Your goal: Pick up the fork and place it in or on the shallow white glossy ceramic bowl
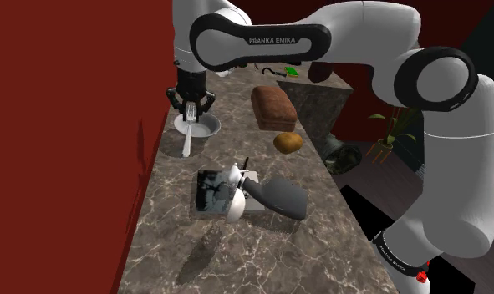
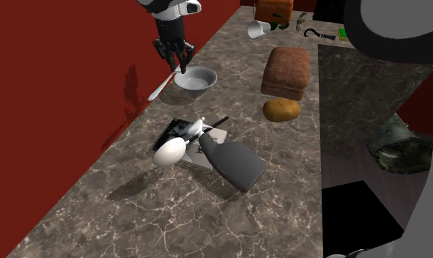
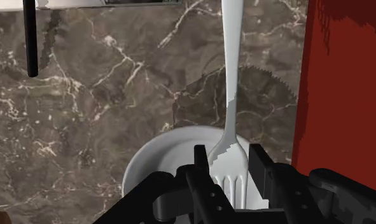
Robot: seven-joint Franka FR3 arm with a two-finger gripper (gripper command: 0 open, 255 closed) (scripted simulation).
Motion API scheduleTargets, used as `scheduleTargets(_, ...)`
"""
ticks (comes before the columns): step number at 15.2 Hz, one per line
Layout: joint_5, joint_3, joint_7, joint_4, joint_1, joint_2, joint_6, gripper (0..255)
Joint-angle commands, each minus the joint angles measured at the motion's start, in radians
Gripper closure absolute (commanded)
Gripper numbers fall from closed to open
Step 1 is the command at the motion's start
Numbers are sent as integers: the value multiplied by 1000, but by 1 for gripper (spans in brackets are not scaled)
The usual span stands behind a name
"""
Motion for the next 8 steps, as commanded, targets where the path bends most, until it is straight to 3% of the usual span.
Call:
scheduleTargets(1, -8, -12, -37, 66, -5, 38, -25, 255)
scheduleTargets(5, -24, -41, -118, 230, -10, 131, -85, 255)
scheduleTargets(6, -33, -55, -158, 331, -4, 186, -123, 255)
scheduleTargets(8, -33, -55, -152, 294, -13, 182, -93, 255)
